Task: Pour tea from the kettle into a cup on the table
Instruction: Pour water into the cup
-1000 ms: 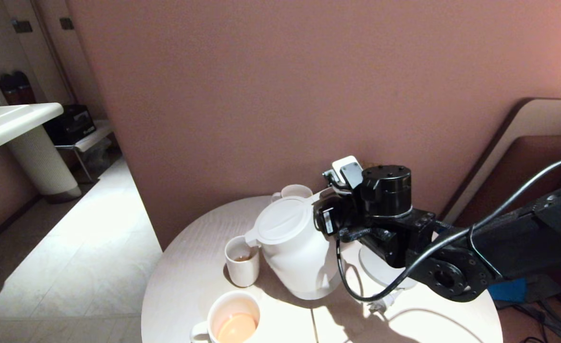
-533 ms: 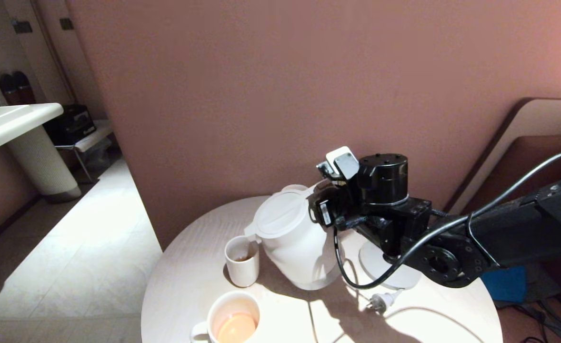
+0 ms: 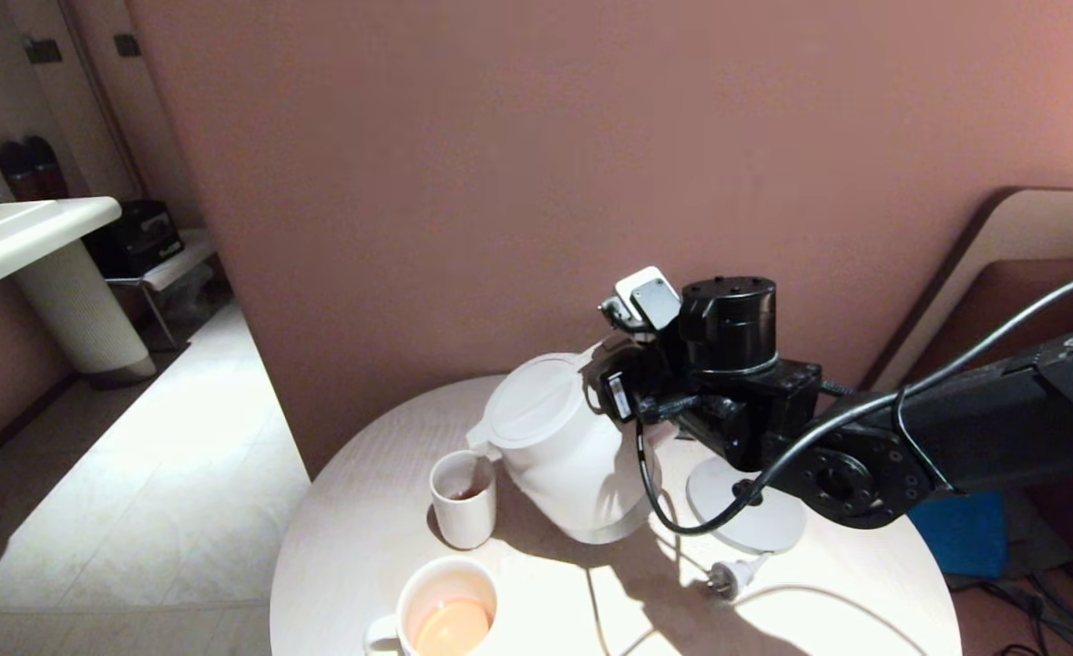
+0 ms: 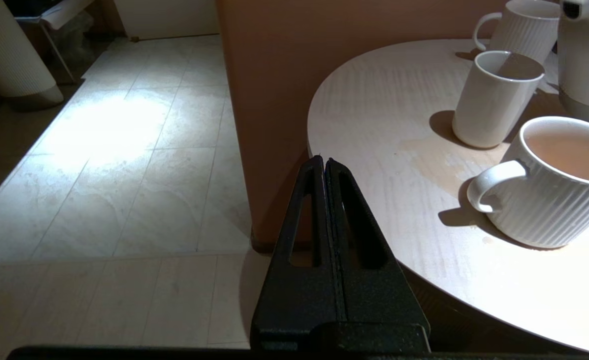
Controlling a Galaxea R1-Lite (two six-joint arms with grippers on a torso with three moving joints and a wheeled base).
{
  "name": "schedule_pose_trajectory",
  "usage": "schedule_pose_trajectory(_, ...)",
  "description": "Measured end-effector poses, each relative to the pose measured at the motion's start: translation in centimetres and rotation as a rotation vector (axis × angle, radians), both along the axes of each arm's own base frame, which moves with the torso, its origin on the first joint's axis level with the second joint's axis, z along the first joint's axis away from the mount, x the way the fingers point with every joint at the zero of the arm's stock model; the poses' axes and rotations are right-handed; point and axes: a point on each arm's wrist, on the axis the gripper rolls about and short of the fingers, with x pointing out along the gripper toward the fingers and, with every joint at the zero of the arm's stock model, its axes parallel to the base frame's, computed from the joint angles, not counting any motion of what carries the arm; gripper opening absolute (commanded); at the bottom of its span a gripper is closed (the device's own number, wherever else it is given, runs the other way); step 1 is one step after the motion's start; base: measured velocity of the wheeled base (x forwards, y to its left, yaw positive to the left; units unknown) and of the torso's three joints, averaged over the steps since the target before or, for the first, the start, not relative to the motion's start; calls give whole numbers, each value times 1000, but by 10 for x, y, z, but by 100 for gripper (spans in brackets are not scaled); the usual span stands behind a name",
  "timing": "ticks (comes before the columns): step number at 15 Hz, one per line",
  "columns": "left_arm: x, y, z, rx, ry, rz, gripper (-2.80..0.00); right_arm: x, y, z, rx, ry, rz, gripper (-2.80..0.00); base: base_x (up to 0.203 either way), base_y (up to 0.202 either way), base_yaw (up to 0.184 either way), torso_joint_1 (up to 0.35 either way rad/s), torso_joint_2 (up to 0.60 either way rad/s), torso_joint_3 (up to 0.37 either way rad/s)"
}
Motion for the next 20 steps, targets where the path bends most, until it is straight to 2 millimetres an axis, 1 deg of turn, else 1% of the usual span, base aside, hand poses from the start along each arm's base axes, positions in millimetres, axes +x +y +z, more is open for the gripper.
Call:
schedule_pose_trajectory(2, 0, 0, 0, 0, 0, 0, -280, 1, 1, 1, -18, 21, 2, -280, 0, 0, 0, 0, 0, 0)
schedule_pose_trajectory(5, 0, 0, 0, 0, 0, 0, -280, 3, 2, 7, -19, 17, 3, -280, 0, 0, 0, 0, 0, 0)
schedule_pose_trajectory(8, 0, 0, 0, 0, 1, 0, -280, 3, 2, 8, -41, 12, 8, -280, 0, 0, 0, 0, 0, 0)
schedule_pose_trajectory(16, 0, 0, 0, 0, 0, 0, -280, 2, 2, 0, -117, 62, 18, -280, 0, 0, 0, 0, 0, 0)
schedule_pose_trajectory(20, 0, 0, 0, 0, 0, 0, -280, 4, 4, 4, -137, 86, 21, -280, 0, 0, 0, 0, 0, 0)
